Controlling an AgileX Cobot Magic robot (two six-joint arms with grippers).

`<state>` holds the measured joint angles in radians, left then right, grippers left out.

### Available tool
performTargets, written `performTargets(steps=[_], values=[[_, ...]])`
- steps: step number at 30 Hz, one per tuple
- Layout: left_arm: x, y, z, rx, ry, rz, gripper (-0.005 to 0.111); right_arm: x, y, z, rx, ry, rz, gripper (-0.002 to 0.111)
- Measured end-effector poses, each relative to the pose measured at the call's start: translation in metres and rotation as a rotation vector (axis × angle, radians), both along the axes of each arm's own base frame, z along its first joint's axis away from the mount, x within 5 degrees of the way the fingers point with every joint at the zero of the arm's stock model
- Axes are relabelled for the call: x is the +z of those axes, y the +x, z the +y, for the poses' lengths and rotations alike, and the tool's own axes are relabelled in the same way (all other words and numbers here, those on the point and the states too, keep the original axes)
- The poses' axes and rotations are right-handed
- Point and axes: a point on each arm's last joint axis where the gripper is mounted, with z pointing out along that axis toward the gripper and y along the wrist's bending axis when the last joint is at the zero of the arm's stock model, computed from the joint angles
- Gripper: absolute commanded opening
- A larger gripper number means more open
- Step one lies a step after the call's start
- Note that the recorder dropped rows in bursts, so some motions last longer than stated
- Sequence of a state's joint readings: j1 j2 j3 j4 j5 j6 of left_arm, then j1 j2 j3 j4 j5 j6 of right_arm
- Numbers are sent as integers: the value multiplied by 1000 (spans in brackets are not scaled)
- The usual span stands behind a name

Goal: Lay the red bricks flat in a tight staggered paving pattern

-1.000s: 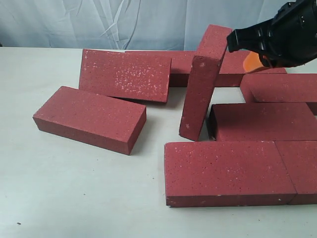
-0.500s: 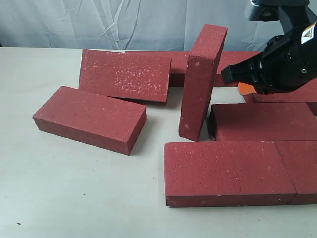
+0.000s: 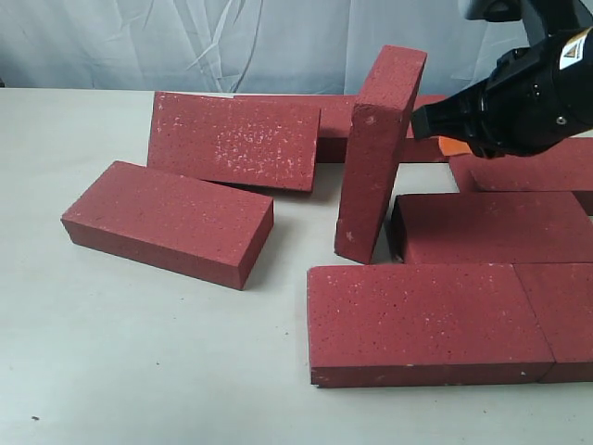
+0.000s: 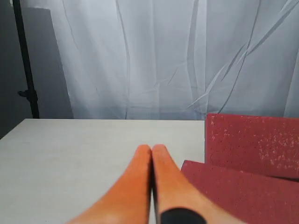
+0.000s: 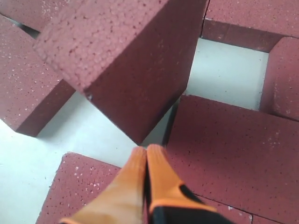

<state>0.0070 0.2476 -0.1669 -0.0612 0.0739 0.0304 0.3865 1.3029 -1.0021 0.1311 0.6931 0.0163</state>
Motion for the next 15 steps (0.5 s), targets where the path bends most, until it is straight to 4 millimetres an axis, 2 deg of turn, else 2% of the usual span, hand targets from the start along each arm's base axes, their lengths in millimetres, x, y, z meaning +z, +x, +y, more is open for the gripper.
performTargets(steps=[8, 15], values=[[27, 25, 0, -5, 30, 146, 0, 2, 3, 0, -12, 16, -31, -1], [35, 36, 0, -5, 30, 155, 0, 4, 9, -11, -66, 29, -55, -1]])
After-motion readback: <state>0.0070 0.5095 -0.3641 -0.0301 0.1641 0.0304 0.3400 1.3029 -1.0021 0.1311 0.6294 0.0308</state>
